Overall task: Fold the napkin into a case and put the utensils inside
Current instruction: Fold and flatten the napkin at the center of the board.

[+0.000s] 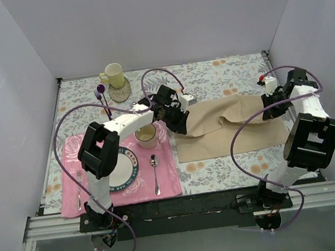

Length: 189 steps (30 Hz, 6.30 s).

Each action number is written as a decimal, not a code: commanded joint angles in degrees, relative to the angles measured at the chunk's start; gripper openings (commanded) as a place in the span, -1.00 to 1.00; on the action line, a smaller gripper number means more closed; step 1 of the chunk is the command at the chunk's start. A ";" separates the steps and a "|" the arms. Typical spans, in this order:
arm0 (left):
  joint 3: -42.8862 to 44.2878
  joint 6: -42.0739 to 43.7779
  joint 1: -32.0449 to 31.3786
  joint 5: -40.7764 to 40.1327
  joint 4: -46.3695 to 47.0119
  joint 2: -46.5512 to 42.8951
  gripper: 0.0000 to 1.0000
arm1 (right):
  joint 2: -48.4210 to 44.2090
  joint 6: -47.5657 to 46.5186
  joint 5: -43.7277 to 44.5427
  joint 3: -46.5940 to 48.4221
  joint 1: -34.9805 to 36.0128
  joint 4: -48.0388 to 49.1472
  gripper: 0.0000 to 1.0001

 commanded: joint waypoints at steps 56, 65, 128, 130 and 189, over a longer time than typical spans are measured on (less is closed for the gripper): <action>-10.00 8.02 -3.93 -13.34 -8.79 -11.02 -1.00 | 2.99 -17.20 6.77 2.81 -10.38 -4.15 -0.97; -11.41 7.33 -3.93 -12.38 -8.44 -10.15 -1.00 | 2.64 -19.49 8.62 -5.28 -10.20 0.78 -0.97; -11.50 7.05 -3.05 -6.14 -8.00 -14.36 -1.00 | 4.84 -28.98 2.47 2.36 -9.41 3.95 -0.97; -10.80 7.41 -3.14 -5.18 -9.66 -14.72 -1.00 | 4.84 -29.07 2.03 2.28 -9.41 3.59 -0.97; -13.70 11.36 -9.73 -12.81 -2.73 -5.58 -0.31 | 6.86 -35.31 6.24 -5.01 -6.33 -5.55 0.16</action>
